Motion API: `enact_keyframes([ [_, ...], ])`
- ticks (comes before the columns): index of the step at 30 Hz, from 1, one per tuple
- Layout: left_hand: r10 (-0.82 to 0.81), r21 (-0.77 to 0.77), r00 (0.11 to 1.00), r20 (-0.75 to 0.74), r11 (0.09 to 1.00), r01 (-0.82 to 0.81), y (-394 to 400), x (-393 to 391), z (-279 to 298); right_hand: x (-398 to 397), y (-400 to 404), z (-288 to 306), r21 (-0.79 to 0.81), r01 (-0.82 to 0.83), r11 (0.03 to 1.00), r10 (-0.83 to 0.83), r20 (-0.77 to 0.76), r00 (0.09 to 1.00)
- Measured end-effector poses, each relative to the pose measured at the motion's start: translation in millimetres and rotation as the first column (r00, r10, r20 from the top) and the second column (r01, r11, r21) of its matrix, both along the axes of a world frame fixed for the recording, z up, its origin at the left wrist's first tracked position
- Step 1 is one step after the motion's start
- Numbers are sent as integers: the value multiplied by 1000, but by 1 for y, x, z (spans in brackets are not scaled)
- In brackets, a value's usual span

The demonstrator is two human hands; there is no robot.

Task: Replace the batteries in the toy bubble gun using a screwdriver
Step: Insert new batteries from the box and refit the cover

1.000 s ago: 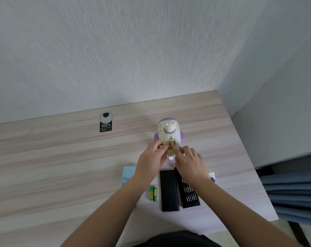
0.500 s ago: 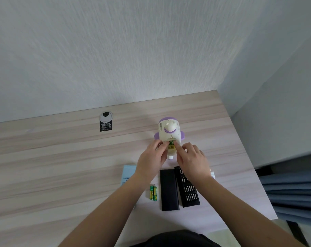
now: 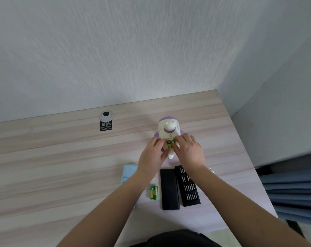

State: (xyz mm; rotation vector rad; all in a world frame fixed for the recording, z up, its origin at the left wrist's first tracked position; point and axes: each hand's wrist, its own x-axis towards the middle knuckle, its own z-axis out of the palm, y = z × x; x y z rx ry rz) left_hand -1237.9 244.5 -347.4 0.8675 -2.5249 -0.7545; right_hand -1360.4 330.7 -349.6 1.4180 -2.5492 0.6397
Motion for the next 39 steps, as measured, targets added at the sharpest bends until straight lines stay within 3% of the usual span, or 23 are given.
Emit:
enact_keyframes([
  [20, -5, 29, 1000, -4, 1000, 5, 0, -6, 0, -4, 12, -2, -129, -69, 989, 62, -56, 996],
  [32, -23, 29, 1000, -7, 999, 24, -1, -5, 0, 0, 21, -8, 64, -113, 992, 120, -116, 986],
  [39, -14, 3, 1000, -11, 1000, 15, 1, -1, -1, 3, 29, 0, -72, -84, 994, 80, -61, 995],
])
